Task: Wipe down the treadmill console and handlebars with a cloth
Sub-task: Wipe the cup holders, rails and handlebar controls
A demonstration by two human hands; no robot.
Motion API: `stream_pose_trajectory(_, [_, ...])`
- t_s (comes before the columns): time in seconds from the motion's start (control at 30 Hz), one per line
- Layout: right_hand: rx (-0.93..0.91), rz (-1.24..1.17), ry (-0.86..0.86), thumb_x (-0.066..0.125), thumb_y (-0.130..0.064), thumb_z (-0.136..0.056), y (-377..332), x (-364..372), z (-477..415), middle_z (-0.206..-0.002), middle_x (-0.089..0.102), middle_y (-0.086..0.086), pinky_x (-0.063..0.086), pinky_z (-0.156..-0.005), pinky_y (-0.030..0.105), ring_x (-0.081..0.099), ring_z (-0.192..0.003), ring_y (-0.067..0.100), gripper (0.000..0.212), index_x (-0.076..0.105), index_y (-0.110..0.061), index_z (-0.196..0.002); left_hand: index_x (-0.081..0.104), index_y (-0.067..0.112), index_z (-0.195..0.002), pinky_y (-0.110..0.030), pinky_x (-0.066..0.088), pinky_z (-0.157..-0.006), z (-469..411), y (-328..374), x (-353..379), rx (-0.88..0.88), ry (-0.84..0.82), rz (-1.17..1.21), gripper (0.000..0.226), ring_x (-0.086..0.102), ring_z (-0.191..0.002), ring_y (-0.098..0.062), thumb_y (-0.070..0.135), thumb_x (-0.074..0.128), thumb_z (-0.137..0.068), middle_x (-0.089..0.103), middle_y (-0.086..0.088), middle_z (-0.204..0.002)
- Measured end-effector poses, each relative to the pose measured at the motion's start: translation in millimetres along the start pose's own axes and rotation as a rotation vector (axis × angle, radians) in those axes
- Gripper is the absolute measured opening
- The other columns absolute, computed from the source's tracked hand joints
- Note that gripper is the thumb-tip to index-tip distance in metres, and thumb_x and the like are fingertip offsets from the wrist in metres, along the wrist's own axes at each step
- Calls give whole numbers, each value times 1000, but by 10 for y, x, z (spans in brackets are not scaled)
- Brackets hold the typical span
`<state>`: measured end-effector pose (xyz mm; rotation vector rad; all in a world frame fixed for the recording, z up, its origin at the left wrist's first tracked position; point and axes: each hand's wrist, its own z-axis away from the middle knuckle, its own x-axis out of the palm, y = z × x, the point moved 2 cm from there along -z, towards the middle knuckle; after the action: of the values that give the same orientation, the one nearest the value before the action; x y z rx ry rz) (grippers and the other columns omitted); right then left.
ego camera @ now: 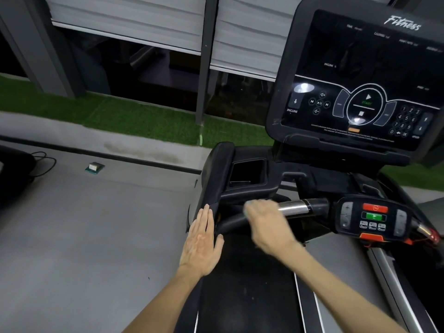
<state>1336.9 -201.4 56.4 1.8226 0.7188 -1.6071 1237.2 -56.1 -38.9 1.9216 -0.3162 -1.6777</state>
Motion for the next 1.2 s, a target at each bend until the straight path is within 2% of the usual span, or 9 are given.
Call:
stream_pose_trajectory(0.17, [-73,98,-171,48,-23,-89,-447,217,-207,-111,60,8,38,-95,39,56,-102,27,34,52,-12,-121,-17,13,-149,-35,2,-124,8,-5,-15,24,-20,-13,72,-15,-149,-15,25,35,-100,-19,-3,-160])
stream_pose_trajectory(0.3, [-60,-4,-110,50,-16,-88,-28,19,-123,-98,63,2,42,-89,36,60,-91,23,20,57,-17,-106,-17,14,-149,-33,0,-124,5,-19,-1,21,-24,-18,70,-15,-149,-14,32,28,-98,-18,-3,-160])
stream_pose_trajectory(0.4, [75,65,-32,62,-4,-71,436,-245,49,-73,63,3,48,-66,36,62,-68,27,15,60,-15,-82,-16,14,-149,-31,-3,-123,5,-28,16,12,-11,-19,68,-15,-149,-13,40,12,-92,-17,-2,-160])
stream_pose_trajectory(0.47, [206,120,41,60,-1,-69,798,-369,214,-68,61,4,48,-64,37,60,-62,29,16,59,-13,-79,-16,14,-149,-30,-4,-122,4,-28,32,7,-11,-23,73,-15,-149,-13,45,1,-86,-17,-2,-161])
stream_pose_trajectory(0.57, [287,165,149,48,-3,-82,1009,-371,420,-83,61,8,46,-78,40,58,-75,29,23,59,-4,-102,-15,13,-150,-31,-1,-123,9,-25,42,-3,2,-17,73,-14,-149,-13,45,2,-86,-16,-2,-161])
stream_pose_trajectory(0.73, [351,155,244,40,9,-71,753,-147,377,-114,57,19,38,-101,49,53,-109,39,52,53,6,-121,-15,13,-149,-34,3,-124,-12,-4,32,-8,0,-9,70,-12,-150,-15,29,32,-100,-14,-4,-162])
stream_pose_trajectory(0.93, [117,84,11,37,-3,-67,-304,110,29,-103,55,15,40,-98,48,52,-99,34,52,56,0,-115,-18,14,-148,-34,2,-124,1,-17,17,-12,-52,-3,76,-16,-149,-13,41,2,-81,-19,-2,-161])
stream_pose_trajectory(1.0, [109,80,-25,50,-9,-72,-493,191,-53,-102,58,13,39,-102,47,54,-99,31,42,58,-3,-112,-17,13,-149,-36,3,-124,1,-36,31,-14,-52,10,79,-16,-149,-13,40,2,-77,-18,-2,-161])
stream_pose_trajectory(1.2, [-73,70,-137,66,-19,-72,-695,390,-112,-111,64,10,37,-109,42,57,-110,27,46,62,-5,-116,-16,13,-151,-32,-4,-123,1,-8,-6,-13,-75,20,78,-19,-148,-12,29,21,-83,-19,-2,-161])
